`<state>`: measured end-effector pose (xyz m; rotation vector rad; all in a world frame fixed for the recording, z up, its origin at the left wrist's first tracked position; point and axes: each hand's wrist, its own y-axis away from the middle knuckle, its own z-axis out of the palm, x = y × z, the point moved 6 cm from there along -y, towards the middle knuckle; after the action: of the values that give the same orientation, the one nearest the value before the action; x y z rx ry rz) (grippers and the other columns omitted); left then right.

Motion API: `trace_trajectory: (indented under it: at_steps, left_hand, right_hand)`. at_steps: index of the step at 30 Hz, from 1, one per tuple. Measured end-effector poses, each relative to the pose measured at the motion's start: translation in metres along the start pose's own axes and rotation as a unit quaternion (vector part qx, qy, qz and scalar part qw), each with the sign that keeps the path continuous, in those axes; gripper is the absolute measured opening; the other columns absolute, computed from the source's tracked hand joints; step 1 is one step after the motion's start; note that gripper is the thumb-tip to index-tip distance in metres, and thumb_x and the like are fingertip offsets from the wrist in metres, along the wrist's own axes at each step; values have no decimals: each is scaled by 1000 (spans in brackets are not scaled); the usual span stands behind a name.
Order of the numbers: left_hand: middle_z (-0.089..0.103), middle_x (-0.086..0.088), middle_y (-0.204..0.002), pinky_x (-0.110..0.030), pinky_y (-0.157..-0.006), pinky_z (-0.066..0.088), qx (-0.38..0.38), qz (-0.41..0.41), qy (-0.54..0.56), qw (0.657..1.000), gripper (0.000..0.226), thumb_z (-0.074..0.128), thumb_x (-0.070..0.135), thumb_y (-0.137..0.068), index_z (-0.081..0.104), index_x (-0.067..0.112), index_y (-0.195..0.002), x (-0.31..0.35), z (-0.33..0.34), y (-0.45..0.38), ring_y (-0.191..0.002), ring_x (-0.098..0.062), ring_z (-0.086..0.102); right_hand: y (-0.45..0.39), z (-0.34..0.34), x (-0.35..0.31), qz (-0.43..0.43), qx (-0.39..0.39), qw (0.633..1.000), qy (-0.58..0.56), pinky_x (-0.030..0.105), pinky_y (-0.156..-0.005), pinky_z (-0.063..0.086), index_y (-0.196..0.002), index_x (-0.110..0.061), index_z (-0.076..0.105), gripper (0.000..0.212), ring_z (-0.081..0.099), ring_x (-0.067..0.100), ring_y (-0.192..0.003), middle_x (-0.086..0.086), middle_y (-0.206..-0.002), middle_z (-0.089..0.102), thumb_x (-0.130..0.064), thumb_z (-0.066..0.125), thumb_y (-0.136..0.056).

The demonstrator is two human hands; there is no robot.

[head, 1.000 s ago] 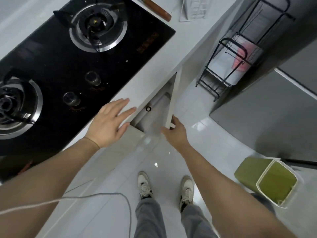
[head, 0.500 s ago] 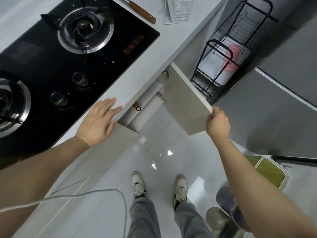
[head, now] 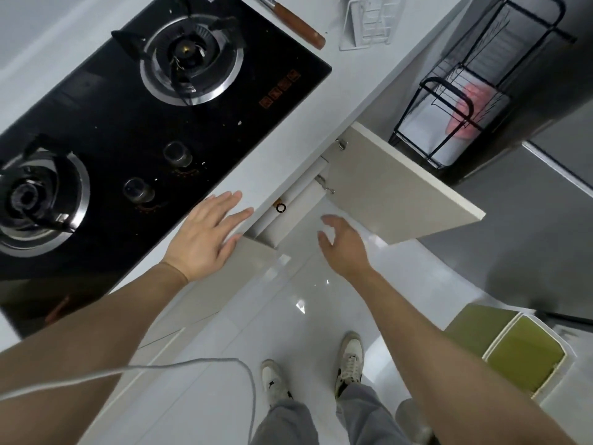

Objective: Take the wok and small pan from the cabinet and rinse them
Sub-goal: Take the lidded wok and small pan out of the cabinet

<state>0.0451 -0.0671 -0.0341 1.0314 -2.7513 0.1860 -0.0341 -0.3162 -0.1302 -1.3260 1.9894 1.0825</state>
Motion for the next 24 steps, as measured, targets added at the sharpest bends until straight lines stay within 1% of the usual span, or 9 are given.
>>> trace_trajectory:
  at_steps: [3, 7, 10, 13, 16, 18, 20, 22, 24]
  left_hand:
    - [38, -12, -154, -52, -116, 28, 15, 4, 2, 1000, 46, 52, 24, -97, 53, 13, -142, -2, 0, 0, -144, -32, 33]
    - [38, -12, -155, -50, -117, 27, 26, 15, 1, 1000, 45, 55, 24, -98, 53, 14, -142, -4, 2, -5, -144, -32, 34]
    - [38, -11, -155, -50, -117, 26, 23, 11, -3, 1000, 45, 55, 25, -99, 52, 16, -143, -8, 5, 1, -145, -31, 32]
    - [38, -10, -155, -49, -117, 26, 11, 10, -10, 1000, 44, 51, 29, -101, 51, 18, -144, -11, 7, 4, -145, -30, 33]
    - [41, -9, -152, -44, -115, 29, -1, -15, -23, 1000, 46, 48, 36, -102, 48, 23, -145, -9, 5, 8, -141, -29, 36]
    - [48, -8, -142, -42, -107, 35, 15, -51, -49, 997, 47, 47, 42, -99, 48, 26, -144, -6, -3, 9, -130, -29, 42]
    - [51, -4, -134, -40, -101, 38, 28, -96, -71, 992, 48, 46, 46, -96, 50, 27, -139, 0, -8, 18, -121, -27, 45]
    - [50, -3, -135, -42, -104, 38, 27, -139, -46, 989, 48, 46, 45, -94, 50, 25, -137, 3, -5, 28, -123, -28, 44]
    - [39, -8, -150, -43, -116, 27, 9, -147, -13, 989, 51, 46, 34, -96, 42, 19, -145, 10, 5, 44, -138, -31, 34]
  right_hand:
    - [-10, 75, -25, 3, -151, 988, -19, 31, -109, 39, -145, -13, 46, 46, 52, 24, -130, 8, -143, 54, -22, 54, -100]
    - [-25, 134, -63, -27, -257, 966, -18, 28, -96, 44, -149, -18, 38, 59, 53, 25, -124, 8, -144, 51, -7, 52, -93]
    - [-25, 164, -74, -20, -254, 967, -25, 38, -98, 49, -147, -16, 39, 59, 55, 27, -124, 9, -140, 54, -14, 56, -91]
    - [-18, 165, -67, -24, -222, 973, -60, 39, -101, 48, -143, -23, 42, 61, 56, 22, -124, 1, -139, 57, -23, 62, -86]
    - [5, 146, -45, -44, -199, 979, 20, 32, -86, 51, -124, -22, 50, 47, 64, 22, -104, 1, -117, 68, -28, 68, -82]
    - [30, 134, -35, -72, -194, 971, 121, 30, -69, 44, -107, -13, 52, 32, 62, 26, -87, 6, -96, 68, -29, 67, -84]
    - [69, 128, -30, -92, -207, 956, 188, 30, -63, 37, -95, -12, 52, 26, 57, 25, -77, 3, -82, 63, -31, 66, -86]
    - [106, 124, -20, -93, -231, 945, 215, 29, -62, 36, -89, -14, 54, 24, 55, 22, -74, -2, -77, 58, -33, 67, -85]
    - [143, 127, -11, -86, -265, 933, 227, 29, -60, 37, -84, -17, 53, 25, 55, 19, -73, -5, -76, 56, -35, 70, -81]
